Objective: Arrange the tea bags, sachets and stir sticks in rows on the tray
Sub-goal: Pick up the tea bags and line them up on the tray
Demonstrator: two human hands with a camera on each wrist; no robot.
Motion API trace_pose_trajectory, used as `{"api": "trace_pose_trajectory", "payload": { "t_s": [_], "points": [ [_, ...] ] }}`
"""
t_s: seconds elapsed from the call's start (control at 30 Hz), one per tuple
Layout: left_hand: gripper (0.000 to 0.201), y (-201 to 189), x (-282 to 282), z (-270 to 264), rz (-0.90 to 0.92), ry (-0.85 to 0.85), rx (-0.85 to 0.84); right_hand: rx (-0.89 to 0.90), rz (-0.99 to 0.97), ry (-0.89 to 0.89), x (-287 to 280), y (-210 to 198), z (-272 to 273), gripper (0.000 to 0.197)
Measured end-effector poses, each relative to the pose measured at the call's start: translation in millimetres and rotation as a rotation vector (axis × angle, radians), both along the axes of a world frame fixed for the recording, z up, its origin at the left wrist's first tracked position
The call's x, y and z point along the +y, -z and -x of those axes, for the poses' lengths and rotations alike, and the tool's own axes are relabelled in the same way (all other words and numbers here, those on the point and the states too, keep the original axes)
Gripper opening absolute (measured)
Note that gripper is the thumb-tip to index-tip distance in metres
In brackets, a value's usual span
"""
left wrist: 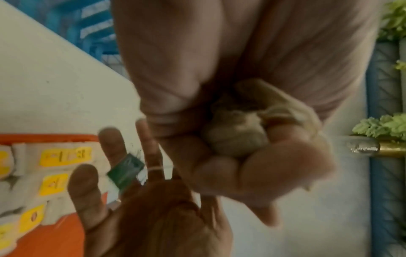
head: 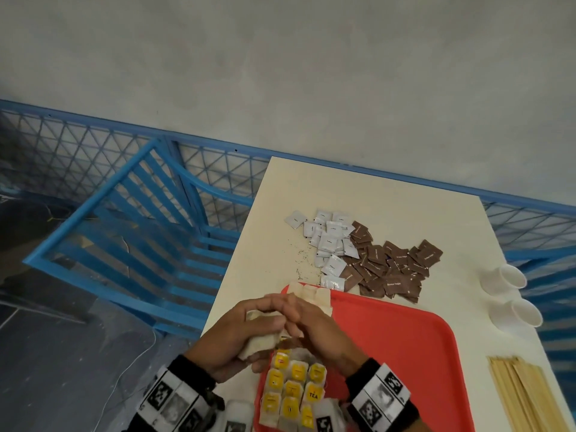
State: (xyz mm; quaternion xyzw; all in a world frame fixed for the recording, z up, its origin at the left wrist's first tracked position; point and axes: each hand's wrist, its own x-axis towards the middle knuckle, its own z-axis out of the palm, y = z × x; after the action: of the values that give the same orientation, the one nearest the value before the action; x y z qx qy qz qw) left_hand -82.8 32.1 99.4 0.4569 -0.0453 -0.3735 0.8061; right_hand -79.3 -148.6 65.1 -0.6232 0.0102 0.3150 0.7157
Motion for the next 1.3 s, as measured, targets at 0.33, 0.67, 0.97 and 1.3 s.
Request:
{"api": "trace_pose_trajectory", "payload": {
  "t_s": [0.33,0.67,0.97,1.3],
  "points": [
    [0.037,5.2,10.2,1.7,-0.014,-0.02,0.117,0.01,-0.102,0.081,-48.6,-21.8,1.7,0.014],
    [0.037,-5.5,-11.8,-0.7,-0.013,-0.003,0.073,-0.133,0.177,-0.046,-59.9,-42.7,2.0,0.015],
    [0.033,-9.3,-34.1,1.1,0.018,-0.325,0.029,-0.172,0.181,0.167,-26.7,-65.0,14.0,0.025],
    [0.043,-1.5,-42.2,-0.6,0.152,-0.223,0.023,-0.401,0.194,0.401,-40.2,-81.4,10.8,0.013]
  ]
}}
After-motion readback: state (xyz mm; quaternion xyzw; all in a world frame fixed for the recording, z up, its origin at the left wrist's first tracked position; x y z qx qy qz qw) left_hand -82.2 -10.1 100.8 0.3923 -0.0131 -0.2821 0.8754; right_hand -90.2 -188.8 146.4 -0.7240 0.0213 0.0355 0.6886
